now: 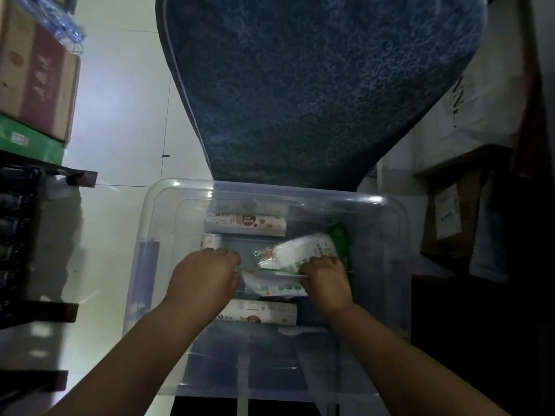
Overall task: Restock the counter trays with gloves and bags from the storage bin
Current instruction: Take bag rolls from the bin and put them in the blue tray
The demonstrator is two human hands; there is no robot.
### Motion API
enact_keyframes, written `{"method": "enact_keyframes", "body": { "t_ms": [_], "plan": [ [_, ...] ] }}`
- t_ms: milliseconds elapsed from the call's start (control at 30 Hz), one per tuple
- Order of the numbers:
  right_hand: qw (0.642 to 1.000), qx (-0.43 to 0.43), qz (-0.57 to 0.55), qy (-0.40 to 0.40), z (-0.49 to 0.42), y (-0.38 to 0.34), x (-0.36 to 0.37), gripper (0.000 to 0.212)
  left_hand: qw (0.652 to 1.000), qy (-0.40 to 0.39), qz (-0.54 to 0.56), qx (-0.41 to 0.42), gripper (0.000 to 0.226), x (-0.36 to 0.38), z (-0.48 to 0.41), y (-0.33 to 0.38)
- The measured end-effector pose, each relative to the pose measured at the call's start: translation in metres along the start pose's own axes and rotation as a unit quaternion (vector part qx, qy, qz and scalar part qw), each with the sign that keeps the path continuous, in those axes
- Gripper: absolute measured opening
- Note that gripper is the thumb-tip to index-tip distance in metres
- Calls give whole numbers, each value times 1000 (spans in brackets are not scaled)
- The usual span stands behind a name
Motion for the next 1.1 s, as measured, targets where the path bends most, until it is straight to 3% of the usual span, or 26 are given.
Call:
{"method": "enact_keyframes", "body": {
  "t_ms": [300,400,500,733,933,1100],
  "plan": [
    [999,-1,-6,36,-7,5,-11,10,997,30,6,-68,27,-4,26,-37],
    [1000,15,25,3,-18,8,0,22,997,31,7,-70,27,-2,30,-44],
    [999,33,35,18,-27,6,0,33,997,40,5,-68,27,0,33,-48],
    [996,-63,-3,70,-66,-72,-1,46,996,63,-22,-57,14,2,35,-60],
    [988,7,140,67,-92,-89,40,61,995,87,-46,-33,14,9,41,-73],
    [982,31,139,121,-88,-82,34,45,995,71,-68,-18,13,14,44,-75]
  ]
}}
Point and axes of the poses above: each hand's wrist, its own z-axis away from the middle knuckle, its own x-axis out of the palm, y = z × x, the point moved 10 cm from there along -z, towards the middle knuckle, and after that the axes turned 15 degrees about x, right-handed, at the moved point
